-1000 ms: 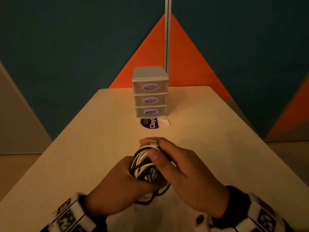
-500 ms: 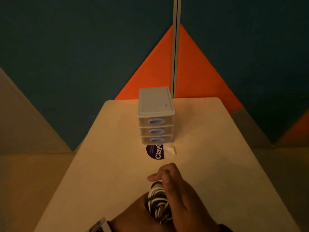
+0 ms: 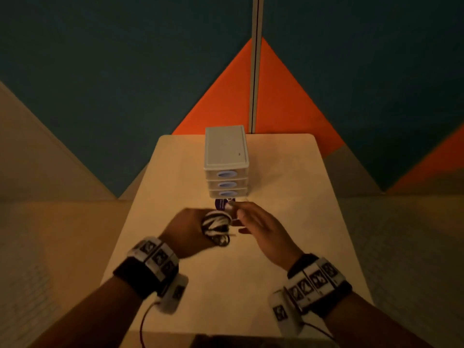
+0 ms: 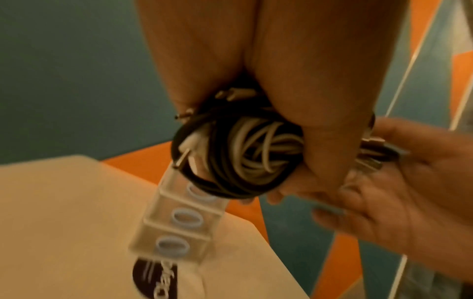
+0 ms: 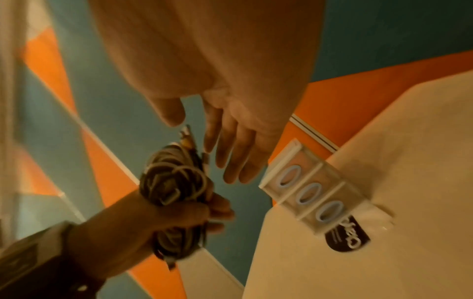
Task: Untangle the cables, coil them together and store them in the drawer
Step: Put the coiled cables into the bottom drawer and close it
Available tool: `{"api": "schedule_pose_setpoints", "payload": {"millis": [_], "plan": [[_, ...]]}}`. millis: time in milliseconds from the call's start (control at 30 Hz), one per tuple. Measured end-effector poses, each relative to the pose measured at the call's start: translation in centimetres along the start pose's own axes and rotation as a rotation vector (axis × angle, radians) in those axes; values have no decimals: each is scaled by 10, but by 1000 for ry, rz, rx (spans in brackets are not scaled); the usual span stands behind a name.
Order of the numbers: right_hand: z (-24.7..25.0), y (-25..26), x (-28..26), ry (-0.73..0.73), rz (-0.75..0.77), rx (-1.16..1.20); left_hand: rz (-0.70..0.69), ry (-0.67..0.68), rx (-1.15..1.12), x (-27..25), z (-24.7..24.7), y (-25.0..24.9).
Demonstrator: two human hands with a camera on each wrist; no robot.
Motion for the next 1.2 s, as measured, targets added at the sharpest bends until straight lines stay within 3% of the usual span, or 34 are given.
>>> {"api": "schedule_pose_setpoints", "payload": {"millis": [100, 200, 300, 467, 667, 1033, 1200], "plan": [[5, -39, 27, -133, -312, 163, -31, -177, 105, 47, 33, 8], [-3, -89, 47, -235, -647, 420, -8, -238, 180, 91, 57, 20], [-15, -126, 72, -316, -782, 569, -4, -245, 245, 142, 65, 34], [-32, -153, 131, -436, -814, 709, 33, -122, 311, 201, 37, 67], [-49, -177, 176, -553, -872, 782, 70, -40, 263, 234, 10, 95], [-70, -201, 201, -704, -857, 967, 18, -8, 394, 247, -6, 102], [-64, -196, 201, -743, -795, 925, 5, -20, 394, 246, -6, 101]]}}
Point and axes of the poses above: each hand's wrist, its own x-axis towards the middle knuckle, its own z-axis out of the back of the hand, y = z × x, the point moved 5 cm from there along x, towards the middle knuckle, and after that the axes turned 9 degrees about -y, right-handed, at the moved point
